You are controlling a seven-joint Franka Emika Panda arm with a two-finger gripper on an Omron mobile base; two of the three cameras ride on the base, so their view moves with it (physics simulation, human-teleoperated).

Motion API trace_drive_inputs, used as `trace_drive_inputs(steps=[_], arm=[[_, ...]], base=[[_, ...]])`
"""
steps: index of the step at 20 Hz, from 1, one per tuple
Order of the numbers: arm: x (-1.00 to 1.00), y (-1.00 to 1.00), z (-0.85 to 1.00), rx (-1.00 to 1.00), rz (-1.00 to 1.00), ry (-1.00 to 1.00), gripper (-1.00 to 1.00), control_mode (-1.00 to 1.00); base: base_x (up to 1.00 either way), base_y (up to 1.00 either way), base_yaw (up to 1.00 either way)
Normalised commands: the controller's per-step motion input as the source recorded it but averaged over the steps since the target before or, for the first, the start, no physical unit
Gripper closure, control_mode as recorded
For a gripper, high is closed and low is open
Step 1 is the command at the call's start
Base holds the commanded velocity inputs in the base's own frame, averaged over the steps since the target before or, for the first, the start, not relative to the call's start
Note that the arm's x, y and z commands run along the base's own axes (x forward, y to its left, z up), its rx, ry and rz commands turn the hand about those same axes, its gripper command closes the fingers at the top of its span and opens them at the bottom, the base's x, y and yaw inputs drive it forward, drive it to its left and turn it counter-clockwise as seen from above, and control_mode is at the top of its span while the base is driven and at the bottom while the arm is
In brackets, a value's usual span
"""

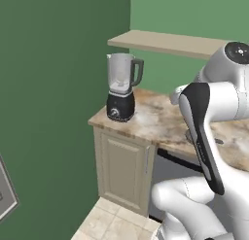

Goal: Grab the onion and lemon from the fridge, place them in the blender, close the lid, and turn on the blender to create a marinade.

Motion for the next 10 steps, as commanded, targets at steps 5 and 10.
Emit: trace_drive_inputs(steps=[5, 10], arm=[[0.00, 0.00, 0.00, 0.00, 0.00, 0.00, 1.00, 1.00], [0.00, 0.00, 0.00, 0.00, 0.00, 0.00, 1.00, 1.00]], base=[[0.62, 0.01, 0.25], [0.48, 0.00, 0.10]])
